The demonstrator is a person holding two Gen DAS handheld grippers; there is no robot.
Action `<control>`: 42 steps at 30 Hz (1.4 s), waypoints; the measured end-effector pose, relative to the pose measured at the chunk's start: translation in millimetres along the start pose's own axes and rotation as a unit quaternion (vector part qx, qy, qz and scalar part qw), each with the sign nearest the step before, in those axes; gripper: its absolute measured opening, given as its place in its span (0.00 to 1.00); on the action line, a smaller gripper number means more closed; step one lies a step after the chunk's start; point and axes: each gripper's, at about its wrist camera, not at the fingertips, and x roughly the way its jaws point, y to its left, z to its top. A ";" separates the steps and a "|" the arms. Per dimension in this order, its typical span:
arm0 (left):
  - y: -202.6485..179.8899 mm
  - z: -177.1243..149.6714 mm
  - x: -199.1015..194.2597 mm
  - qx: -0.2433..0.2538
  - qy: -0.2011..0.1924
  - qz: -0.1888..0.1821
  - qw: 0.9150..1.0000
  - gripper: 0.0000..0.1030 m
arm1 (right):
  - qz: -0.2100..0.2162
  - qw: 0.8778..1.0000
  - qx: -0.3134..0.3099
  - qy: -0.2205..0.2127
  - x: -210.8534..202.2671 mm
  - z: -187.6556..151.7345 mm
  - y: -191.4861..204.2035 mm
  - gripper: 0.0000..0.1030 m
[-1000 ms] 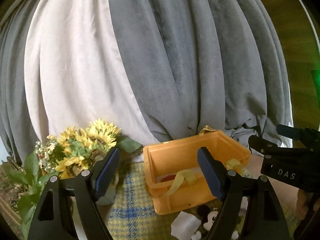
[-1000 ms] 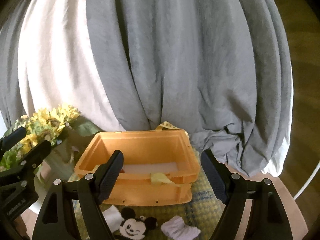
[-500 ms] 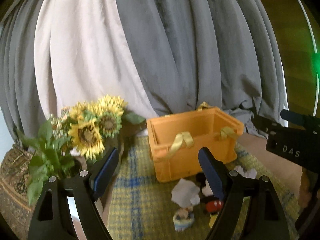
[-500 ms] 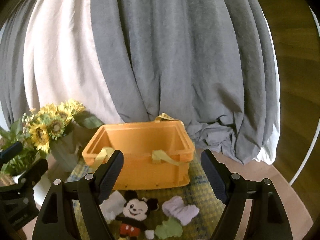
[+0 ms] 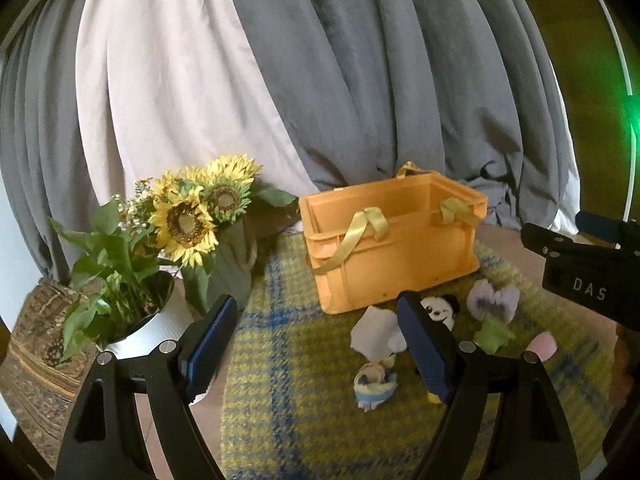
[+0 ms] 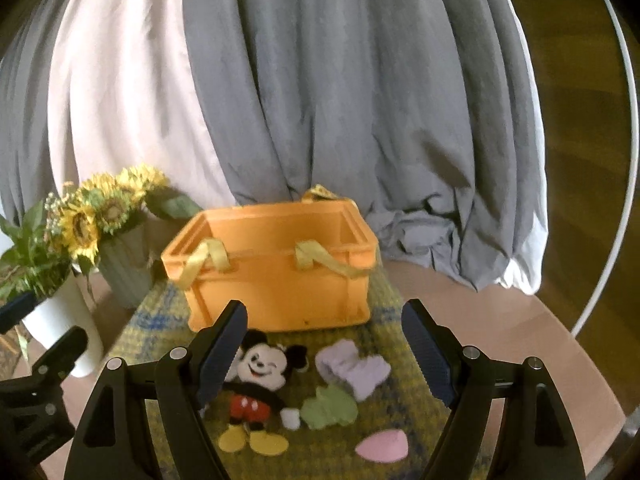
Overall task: Organize soft objects
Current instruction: 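Withdraw both grippers from the crate back toward the remaining toys, then grasp the small doll with the left gripper while the right gripper grasps the pink sponge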
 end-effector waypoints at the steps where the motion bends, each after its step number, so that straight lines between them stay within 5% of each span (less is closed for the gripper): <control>1: -0.6 -2.8 0.0 0.003 0.001 0.002 1.000 0.80 | -0.005 1.000 0.005 0.007 1.2 -4.2 -1.2 0.78; 19: -13.2 -45.0 17.5 0.019 0.042 -0.032 0.998 0.80 | -0.105 0.991 0.066 0.046 -7.7 -62.0 -22.4 0.78; 42: -27.1 -76.8 86.8 0.017 0.099 -0.059 0.993 0.79 | -0.138 0.982 0.070 0.113 50.6 -106.3 -27.6 0.78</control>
